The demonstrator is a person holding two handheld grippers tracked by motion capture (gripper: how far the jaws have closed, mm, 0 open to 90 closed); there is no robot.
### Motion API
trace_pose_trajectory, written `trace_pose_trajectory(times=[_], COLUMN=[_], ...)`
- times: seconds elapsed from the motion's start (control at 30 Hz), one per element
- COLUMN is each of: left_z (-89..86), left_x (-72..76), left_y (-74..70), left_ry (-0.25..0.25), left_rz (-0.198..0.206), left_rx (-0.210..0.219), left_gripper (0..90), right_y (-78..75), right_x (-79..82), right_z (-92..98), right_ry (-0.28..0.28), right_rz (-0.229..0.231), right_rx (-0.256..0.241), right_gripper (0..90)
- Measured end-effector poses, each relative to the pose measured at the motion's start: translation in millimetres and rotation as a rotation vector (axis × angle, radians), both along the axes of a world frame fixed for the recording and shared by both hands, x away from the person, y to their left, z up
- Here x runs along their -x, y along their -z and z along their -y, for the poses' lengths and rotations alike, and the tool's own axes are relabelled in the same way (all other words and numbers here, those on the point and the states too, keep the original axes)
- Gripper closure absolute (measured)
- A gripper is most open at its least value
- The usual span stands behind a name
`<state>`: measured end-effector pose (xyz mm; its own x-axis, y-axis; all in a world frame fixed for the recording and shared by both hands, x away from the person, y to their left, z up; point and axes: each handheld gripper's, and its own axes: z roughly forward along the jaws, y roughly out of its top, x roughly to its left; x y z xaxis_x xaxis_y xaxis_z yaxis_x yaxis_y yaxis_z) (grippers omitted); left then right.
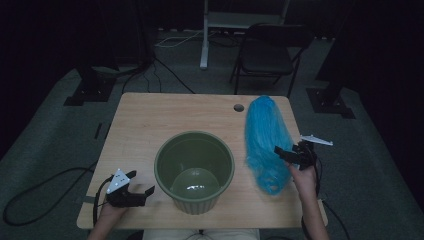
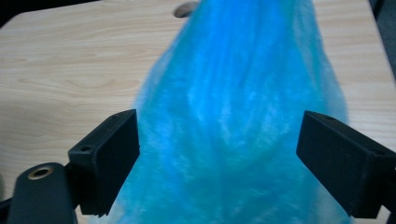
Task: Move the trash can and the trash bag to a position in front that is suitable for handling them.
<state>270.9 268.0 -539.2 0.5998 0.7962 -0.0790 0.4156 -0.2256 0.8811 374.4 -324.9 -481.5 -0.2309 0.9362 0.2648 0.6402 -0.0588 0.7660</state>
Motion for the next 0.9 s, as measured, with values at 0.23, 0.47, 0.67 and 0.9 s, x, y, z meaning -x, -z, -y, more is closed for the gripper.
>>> trace_pose_trajectory(times=[0.23,0.47,0.67,0.9], left_z=[1.7,-0.4,1.5,4.8], left_x=[3.8,4.5,4.6,4.3], left_y=[0.3,-3.0,-0.9,-0.3], left_ry=[0.016,0.028,0.052,0.066], left_rz=[0.005,0.013,0.004,-0.001], left_rx=[-0.006,0.029,0.026,0.013], left_gripper=[3.3,3.3,3.3,3.3], right_y=[16.2,36.7,48.3,54.0], right_x=[-8.5,-14.2,-17.8,-16.9], right_z=[20.5,35.0,42.8,23.8], right_ry=[0.091,0.128,0.108,0.065], right_rz=[-0.054,-0.123,-0.182,-0.167], right_rx=[0.065,0.134,0.103,0.264], right_gripper=[12.3,15.1,30.3,39.8])
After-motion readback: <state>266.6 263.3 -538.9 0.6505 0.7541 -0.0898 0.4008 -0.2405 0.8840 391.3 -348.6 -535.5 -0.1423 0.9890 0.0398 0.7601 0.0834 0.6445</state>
